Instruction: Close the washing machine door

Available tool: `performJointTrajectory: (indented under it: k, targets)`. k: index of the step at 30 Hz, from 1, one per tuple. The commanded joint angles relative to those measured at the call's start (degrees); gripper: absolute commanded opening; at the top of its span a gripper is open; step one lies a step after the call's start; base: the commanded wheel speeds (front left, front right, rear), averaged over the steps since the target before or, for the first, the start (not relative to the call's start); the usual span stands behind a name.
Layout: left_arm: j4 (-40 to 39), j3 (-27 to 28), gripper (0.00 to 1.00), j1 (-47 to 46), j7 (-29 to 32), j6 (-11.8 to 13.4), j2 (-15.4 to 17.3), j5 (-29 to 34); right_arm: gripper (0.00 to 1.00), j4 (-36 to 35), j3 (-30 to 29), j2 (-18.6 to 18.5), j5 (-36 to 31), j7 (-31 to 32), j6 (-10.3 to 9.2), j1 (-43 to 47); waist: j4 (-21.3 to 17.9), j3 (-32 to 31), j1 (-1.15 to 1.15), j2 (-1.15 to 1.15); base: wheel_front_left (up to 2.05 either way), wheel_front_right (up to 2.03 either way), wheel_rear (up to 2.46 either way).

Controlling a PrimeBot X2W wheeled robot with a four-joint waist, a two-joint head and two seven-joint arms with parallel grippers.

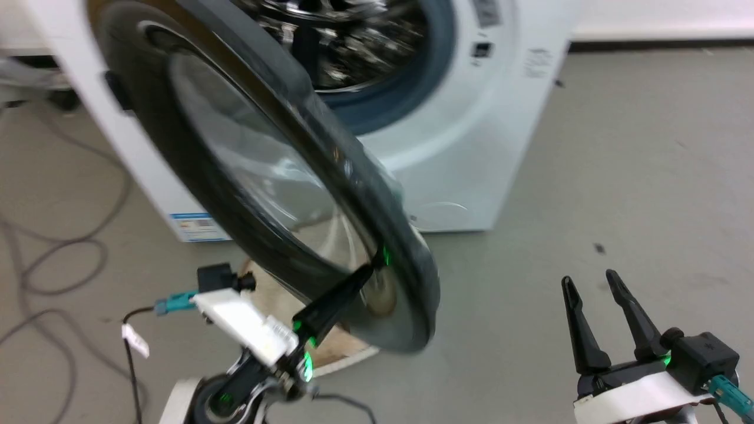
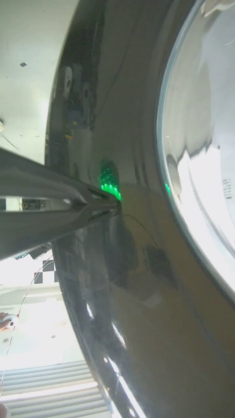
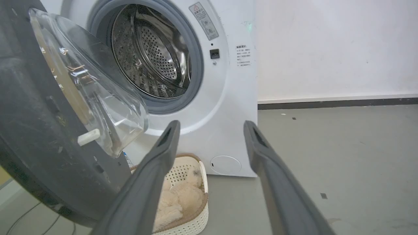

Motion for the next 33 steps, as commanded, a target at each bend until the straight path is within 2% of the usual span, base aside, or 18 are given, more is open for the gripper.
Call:
performJointTrajectory:
  k: [1,10,17,21,26,29,33]
  targets:
    - [1.6,-1.6,0.0,-3.1,-2.9,-0.5,-0.2,-0.6,1.0,-0.4,-0.1,0.5,-0.1,-0.3,0.05,-1.1,-5.4,3.3,0.0,0.0,0.0,0.0,0.0]
    - [10.7,-3.9,0.0,-13.5,-14.8,-1.2,-0.2,-3.0,1.0,-0.5,0.0,1.7,0.0,-0.3,0.05,-2.1,-12.3,6.1,0.0,0.0,0.0,0.0,0.0]
    - [19.2,-5.3,0.0,-22.0,-24.1,-2.9,-0.2,-5.3,1.0,-0.3,0.2,2.5,0.1,-0.3,0.05,-2.3,-15.1,6.6,0.0,0.0,0.0,0.0,0.0]
    - [22.9,-6.8,0.0,-24.0,-26.6,-4.4,-0.2,-6.4,1.0,-0.2,-0.2,2.7,0.0,-0.3,0.05,-2.0,-14.6,5.8,0.0,0.0,0.0,0.0,0.0]
    - [25.6,-8.8,0.0,-22.7,-27.4,-6.0,-0.1,-5.6,1.0,-0.2,-0.4,2.6,-0.1,-0.3,0.05,-1.6,-12.1,3.9,0.0,0.0,0.0,0.0,0.0]
    - [25.3,-11.2,0.0,-20.2,-27.2,-6.7,1.1,-2.7,1.0,-0.2,-0.4,2.4,-0.2,-0.3,0.05,-1.2,-10.1,2.3,0.0,0.0,0.0,0.0,0.0]
    - [23.1,-15.9,0.0,-15.6,-28.0,-7.2,5.2,4.6,1.0,-0.1,-0.3,2.0,-0.2,-0.3,0.05,-0.4,-7.2,0.0,0.0,0.0,0.0,0.0,0.0]
